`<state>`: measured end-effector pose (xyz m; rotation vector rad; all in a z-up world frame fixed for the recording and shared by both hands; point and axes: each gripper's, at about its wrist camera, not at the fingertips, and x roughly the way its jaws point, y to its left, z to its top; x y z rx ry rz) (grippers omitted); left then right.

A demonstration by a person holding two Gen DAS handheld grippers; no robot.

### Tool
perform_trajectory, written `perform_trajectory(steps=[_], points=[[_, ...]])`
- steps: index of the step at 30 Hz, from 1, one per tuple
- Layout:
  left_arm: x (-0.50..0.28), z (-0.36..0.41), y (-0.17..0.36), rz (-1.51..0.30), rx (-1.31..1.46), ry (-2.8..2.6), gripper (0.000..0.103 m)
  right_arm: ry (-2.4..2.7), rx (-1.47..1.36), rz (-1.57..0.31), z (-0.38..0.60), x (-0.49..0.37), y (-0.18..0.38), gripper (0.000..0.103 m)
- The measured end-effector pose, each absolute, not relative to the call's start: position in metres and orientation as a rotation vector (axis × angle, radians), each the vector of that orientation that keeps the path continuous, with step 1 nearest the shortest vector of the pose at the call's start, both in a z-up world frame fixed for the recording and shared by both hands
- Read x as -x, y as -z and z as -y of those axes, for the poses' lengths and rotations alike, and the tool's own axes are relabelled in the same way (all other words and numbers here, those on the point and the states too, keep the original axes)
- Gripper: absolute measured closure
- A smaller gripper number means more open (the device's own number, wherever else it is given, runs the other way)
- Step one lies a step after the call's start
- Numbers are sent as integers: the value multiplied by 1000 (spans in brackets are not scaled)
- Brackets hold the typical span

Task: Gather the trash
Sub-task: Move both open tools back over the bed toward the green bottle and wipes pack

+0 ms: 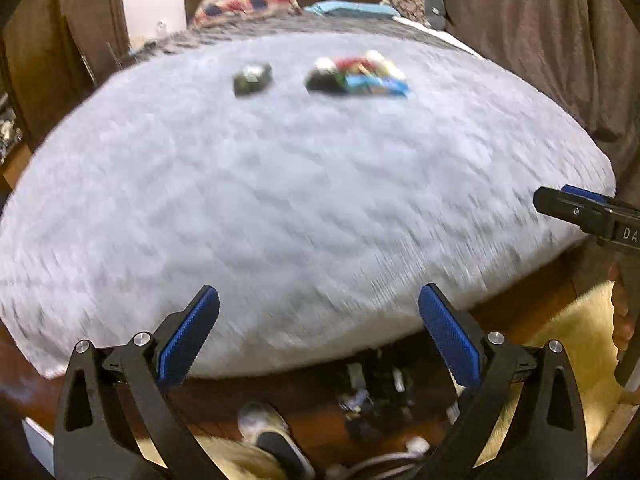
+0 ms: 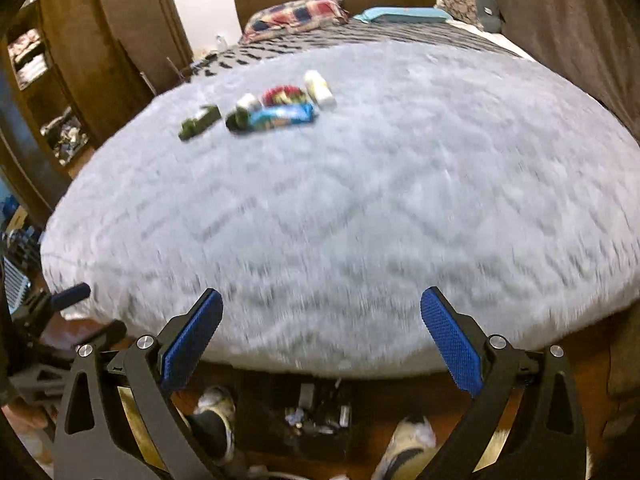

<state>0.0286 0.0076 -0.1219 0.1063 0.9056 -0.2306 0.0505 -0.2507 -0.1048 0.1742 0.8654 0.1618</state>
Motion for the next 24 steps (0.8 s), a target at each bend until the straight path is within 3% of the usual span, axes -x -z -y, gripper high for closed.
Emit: perform_trajectory(steps=[9, 15, 24], points=[[-118, -33, 103, -887, -43, 147, 8, -192, -162, -838, 233, -139, 113, 4], [-176, -35, 115, -877, -77, 107, 8, -187, -108, -862, 218, -196, 126, 19], [-251, -37, 135, -892, -79, 66, 17, -195, -37, -890, 204, -246, 131, 24]])
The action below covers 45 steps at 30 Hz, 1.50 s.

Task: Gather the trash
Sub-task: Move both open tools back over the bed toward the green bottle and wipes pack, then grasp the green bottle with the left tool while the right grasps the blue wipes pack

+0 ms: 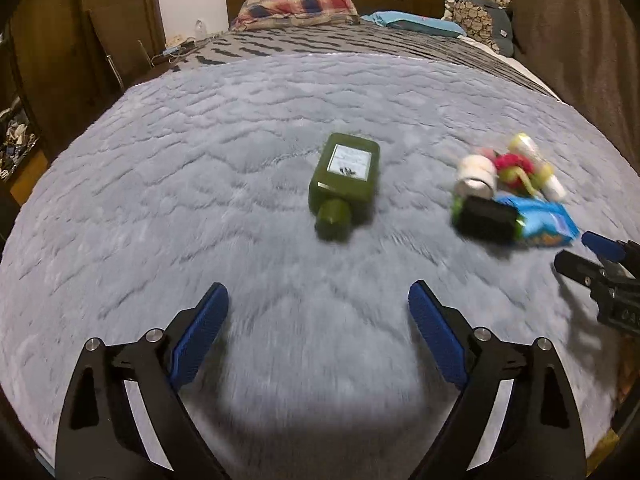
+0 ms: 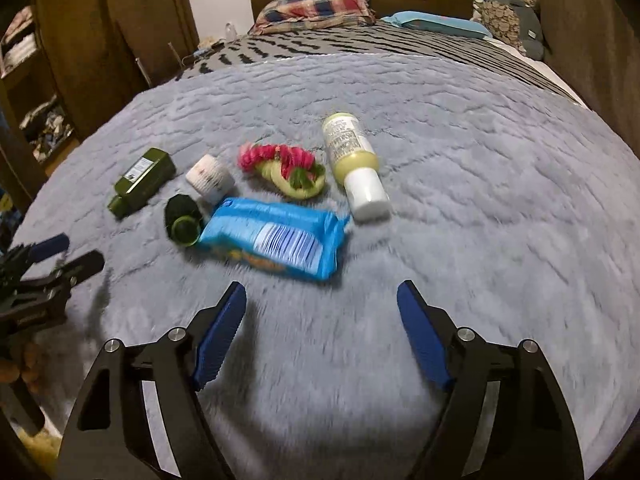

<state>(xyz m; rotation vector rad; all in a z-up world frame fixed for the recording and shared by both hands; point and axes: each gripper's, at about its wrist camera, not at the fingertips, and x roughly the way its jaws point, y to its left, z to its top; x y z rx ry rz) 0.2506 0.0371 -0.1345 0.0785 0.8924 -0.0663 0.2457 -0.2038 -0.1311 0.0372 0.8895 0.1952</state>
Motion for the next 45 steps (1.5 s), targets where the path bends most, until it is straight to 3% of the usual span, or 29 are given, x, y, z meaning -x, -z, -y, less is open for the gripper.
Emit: perform_trajectory(steps=[15, 18, 20, 22, 23, 26, 34, 45], points=[[-319, -24, 134, -920, -95, 60, 18, -258, 33, -923, 177, -298, 132, 21], [-330, -21, 135, -929, -98, 67, 25, -260, 42, -922, 174, -301, 133, 22], [-336, -19, 136, -933, -105, 69, 33, -262, 40, -916, 174, -299, 132, 30], [-339, -18, 136, -935, -116, 63, 41, -269, 33, -910, 175, -298, 131, 45], [-340, -17, 136, -934, -119, 62, 43, -271, 31, -907, 176, -296, 130, 45], [-339, -16, 135, -940, -127, 82, 64, -271, 27, -908, 180, -292, 129, 50], [-308, -16, 134, -956, -148, 84, 64, -254, 35, -940, 192, -262, 124, 55], [-209, -26, 112, -935, -93, 148, 64, -242, 19, -902, 217, -171, 100, 56]])
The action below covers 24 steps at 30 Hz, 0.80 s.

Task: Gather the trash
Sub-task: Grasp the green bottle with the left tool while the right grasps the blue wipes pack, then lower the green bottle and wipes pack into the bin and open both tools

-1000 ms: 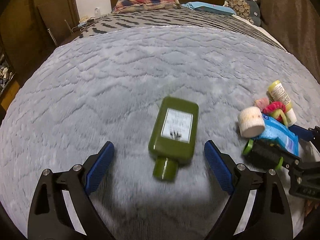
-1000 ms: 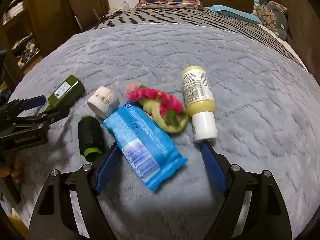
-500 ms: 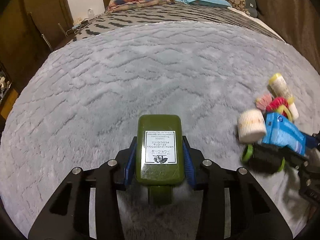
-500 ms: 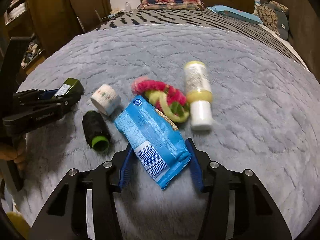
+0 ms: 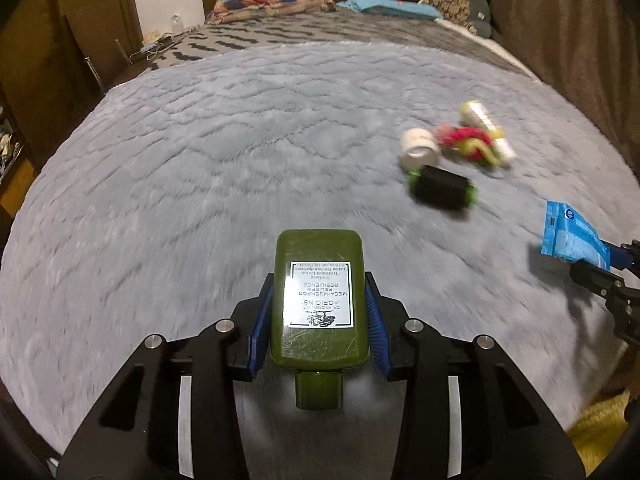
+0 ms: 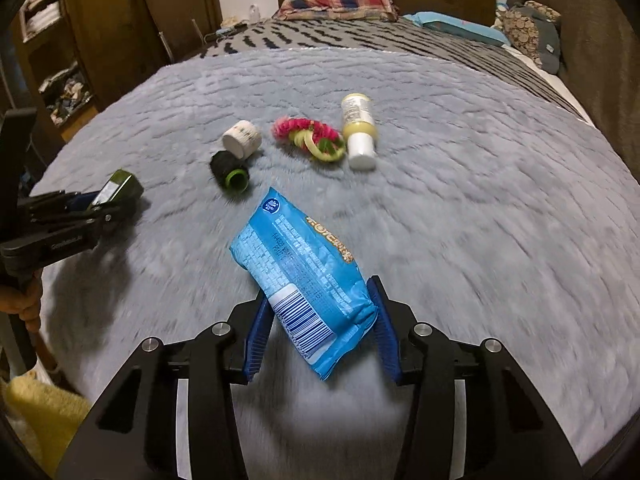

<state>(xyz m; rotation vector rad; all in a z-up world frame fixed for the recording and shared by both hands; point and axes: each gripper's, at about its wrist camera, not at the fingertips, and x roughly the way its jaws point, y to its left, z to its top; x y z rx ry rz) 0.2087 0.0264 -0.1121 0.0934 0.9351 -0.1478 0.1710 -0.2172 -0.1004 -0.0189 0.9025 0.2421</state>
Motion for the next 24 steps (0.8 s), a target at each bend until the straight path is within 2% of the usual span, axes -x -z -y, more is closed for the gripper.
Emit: perform_trajectory(steps=[12, 19, 24], points=[[-71, -9, 77, -811, -80, 256, 64, -268, -62, -801, 232, -46, 79, 56], [-9, 8, 102, -822, -94, 316, 64, -255, -81, -790, 234, 3, 91, 56], [18, 19, 134, -882, -79, 344, 64, -227, -79, -852, 231, 27, 121, 56]])
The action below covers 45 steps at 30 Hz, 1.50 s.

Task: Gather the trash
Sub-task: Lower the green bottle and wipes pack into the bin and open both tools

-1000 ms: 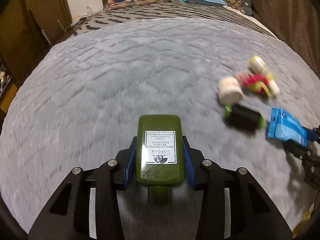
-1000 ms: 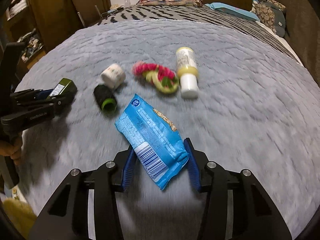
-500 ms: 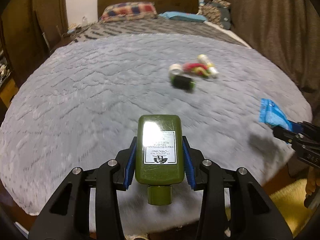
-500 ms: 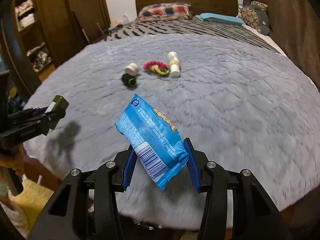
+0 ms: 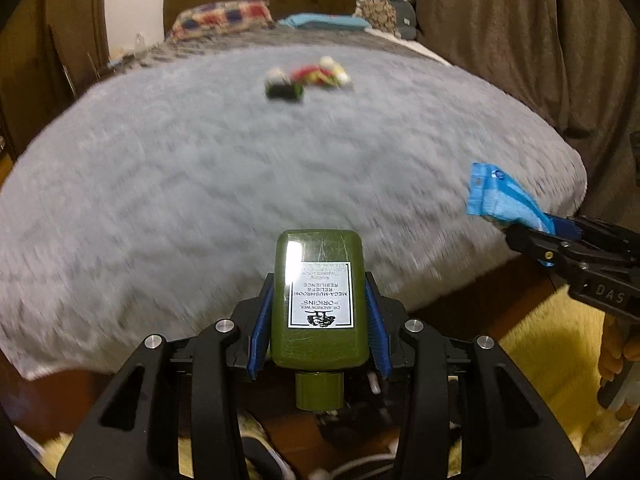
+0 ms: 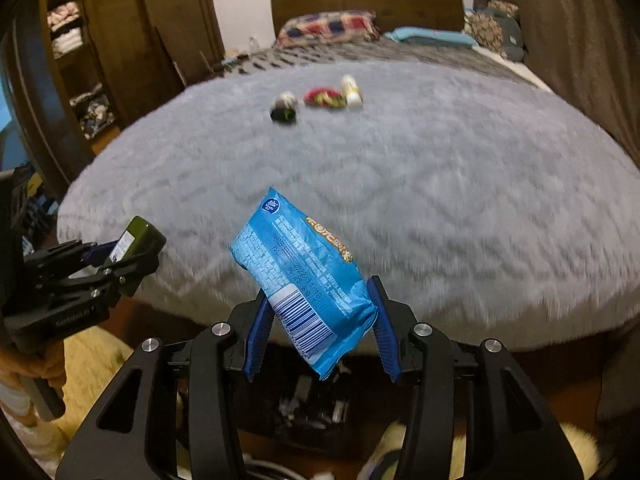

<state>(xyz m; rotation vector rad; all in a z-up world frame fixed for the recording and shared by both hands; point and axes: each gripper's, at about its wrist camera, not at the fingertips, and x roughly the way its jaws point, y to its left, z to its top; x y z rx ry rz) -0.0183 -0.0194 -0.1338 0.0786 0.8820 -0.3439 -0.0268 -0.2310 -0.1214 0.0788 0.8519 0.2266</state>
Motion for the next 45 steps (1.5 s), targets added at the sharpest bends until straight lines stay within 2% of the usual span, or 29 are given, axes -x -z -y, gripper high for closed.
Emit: perform_trajectory(steps=[21, 27, 34, 37, 45], points=[[34, 39, 279, -1233, -54, 372, 64, -193, -149, -1222, 213, 22, 260, 56], [31, 39, 299, -1294, -37, 382, 64, -185, -197, -1280, 207, 9, 284, 55], [31, 36, 309, -1330, -29, 379, 64, -185, -225, -1280, 212, 1, 287, 47], [30, 38, 307, -1326, -33, 374, 58, -185, -239, -1268, 218, -5, 276, 37], [29, 37, 281, -1260, -57, 342, 41, -162, -250, -1180, 236, -8, 236, 32]])
